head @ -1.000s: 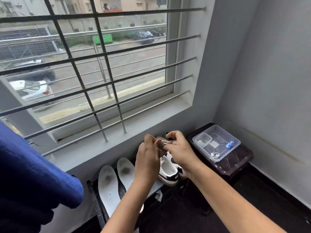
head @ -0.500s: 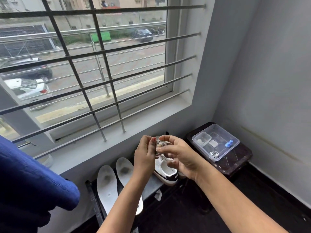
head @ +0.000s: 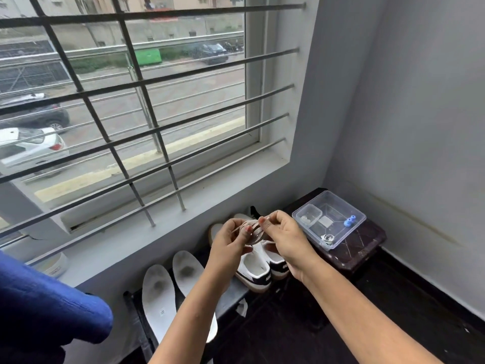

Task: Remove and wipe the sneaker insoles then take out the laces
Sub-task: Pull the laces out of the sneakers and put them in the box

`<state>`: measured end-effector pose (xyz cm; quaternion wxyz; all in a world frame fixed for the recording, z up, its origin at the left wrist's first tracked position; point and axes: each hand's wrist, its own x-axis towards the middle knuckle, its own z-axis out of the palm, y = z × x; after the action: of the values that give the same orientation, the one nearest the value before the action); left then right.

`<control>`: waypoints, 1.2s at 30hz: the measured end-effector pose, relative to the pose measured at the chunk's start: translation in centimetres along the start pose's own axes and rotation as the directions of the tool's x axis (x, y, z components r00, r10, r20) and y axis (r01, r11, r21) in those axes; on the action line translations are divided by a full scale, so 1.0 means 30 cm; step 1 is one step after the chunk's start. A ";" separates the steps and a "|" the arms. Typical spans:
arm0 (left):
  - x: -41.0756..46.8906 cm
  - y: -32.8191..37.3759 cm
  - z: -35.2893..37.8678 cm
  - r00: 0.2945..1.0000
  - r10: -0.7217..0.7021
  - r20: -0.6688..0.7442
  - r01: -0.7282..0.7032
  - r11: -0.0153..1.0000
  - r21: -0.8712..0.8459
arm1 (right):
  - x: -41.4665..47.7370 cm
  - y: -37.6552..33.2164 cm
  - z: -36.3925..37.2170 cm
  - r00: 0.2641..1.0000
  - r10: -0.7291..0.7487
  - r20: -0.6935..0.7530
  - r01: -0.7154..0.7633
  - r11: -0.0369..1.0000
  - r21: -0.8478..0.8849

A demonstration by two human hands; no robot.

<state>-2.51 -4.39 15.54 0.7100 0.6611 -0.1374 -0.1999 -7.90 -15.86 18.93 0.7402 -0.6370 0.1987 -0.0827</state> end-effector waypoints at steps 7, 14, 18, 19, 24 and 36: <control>0.083 -0.090 0.121 0.996 -0.032 -0.078 0.040 0.994 0.106 | 0.047 0.080 -0.169 0.989 0.082 -0.123 -0.079 0.997 0.024; 0.236 -0.235 0.330 0.989 -0.143 -0.037 0.147 0.966 0.213 | 0.166 0.175 -0.439 0.945 0.206 -0.255 -0.189 0.978 0.090; 0.370 -0.308 0.487 0.984 -0.168 -0.054 0.176 0.921 0.349 | 0.302 0.246 -0.617 0.918 0.279 -0.283 -0.250 0.959 0.134; 0.413 -0.336 0.530 0.982 -0.183 -0.055 0.190 0.906 0.378 | 0.345 0.267 -0.667 0.909 0.299 -0.291 -0.267 0.953 0.144; 0.624 -0.501 0.714 0.963 -0.257 -0.080 0.263 0.831 0.491 | 0.562 0.379 -0.900 0.876 0.371 -0.309 -0.346 0.929 0.135; 0.958 -0.900 0.939 0.806 -0.525 -0.274 0.590 0.681 0.433 | 1.021 0.659 -1.261 0.871 0.432 -0.233 -0.486 0.826 -0.286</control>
<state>7.15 -43.89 -10.80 0.4267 0.8424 0.0695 -0.3217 2.20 -58.33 -10.30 0.6003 -0.6783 0.4155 0.0829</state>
